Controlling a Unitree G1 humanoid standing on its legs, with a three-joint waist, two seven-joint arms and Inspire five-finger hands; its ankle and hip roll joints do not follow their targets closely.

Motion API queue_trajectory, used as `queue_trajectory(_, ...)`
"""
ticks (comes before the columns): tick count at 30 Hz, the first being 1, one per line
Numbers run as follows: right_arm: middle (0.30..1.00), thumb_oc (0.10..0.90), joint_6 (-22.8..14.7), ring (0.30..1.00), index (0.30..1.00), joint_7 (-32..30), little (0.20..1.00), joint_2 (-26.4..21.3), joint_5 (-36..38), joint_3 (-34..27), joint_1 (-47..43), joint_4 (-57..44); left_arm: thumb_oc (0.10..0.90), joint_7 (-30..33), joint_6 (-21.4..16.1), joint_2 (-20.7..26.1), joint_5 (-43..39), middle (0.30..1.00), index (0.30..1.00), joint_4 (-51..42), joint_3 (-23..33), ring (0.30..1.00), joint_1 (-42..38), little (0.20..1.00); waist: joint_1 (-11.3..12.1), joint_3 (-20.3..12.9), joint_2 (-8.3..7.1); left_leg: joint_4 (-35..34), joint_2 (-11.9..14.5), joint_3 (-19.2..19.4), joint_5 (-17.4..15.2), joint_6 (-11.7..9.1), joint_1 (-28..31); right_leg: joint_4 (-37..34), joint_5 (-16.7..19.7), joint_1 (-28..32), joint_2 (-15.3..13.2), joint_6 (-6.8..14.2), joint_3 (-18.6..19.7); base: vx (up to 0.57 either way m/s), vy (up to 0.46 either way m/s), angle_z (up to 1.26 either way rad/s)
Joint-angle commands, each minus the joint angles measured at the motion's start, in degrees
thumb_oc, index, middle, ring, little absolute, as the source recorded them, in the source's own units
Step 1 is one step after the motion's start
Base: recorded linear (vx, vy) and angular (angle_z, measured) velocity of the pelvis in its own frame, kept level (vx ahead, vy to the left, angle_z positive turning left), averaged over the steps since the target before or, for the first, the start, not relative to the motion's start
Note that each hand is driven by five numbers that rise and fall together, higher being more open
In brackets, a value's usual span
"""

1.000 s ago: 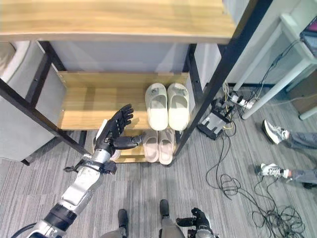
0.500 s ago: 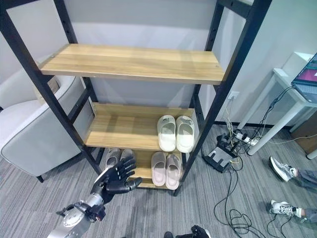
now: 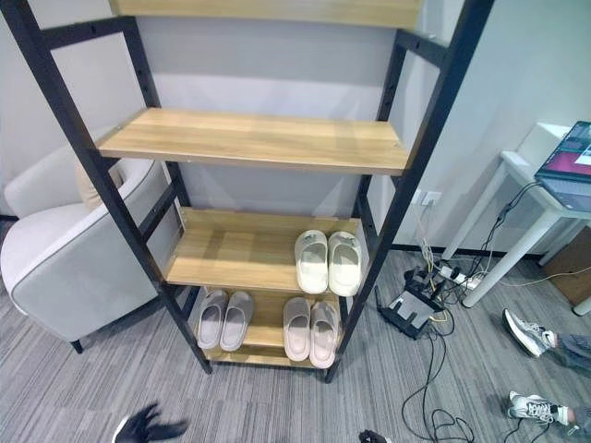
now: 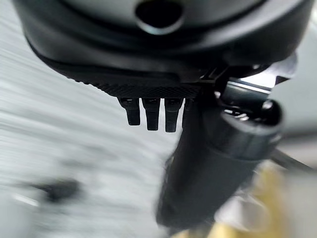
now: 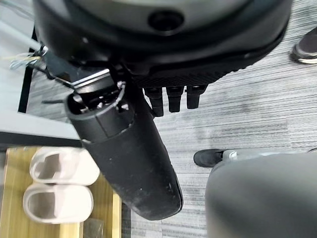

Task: Arrange the slippers neatly on the shoe rack.

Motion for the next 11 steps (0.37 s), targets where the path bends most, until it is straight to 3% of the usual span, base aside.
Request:
queue_trajectory(1,0.900,0.800,-1.30,0.900,0.900,-0.01,0.900,-2.62,0.95,-1.13,-1.82,3.58,0.800,0.29,-1.73,-1.73,1.65,0.900,0.900,6.57,3.10,0.900,-6.67,0.900,0.34,0.87,2.71,-0.10,1.22,-3.67,-2.34,-0.45,-1.37,0.79,-8.80,3.86,2.13,1.20,-3.66,0.00,0.000,0.00)
queue_trajectory(6,0.900,0.800,-1.09,0.900,0.900,0.08,0.900,-3.40,0.63,-2.26,-1.81,4.26,0.800,0.66,-0.28,-1.75,4.81,0.900,0.900,13.09,6.13,0.900,-4.46,0.900,0.34,0.37,2.63,-0.10,1.12,-3.43,-2.63,-0.43,-0.99,0.66,-8.63,4.06,1.86,1.25,-3.59,0.01,0.004,0.00)
queue_trajectory(11,0.900,0.800,-0.88,0.900,0.900,0.10,0.900,-3.67,0.29,-2.35,-1.86,4.24,0.800,0.86,0.26,-2.49,5.35,0.900,0.900,13.76,6.26,0.900,-3.98,0.900,0.38,0.43,2.79,-0.10,0.97,-3.46,-2.71,-0.32,-1.05,0.67,-8.37,3.89,1.58,1.43,-3.74,0.00,0.000,0.00)
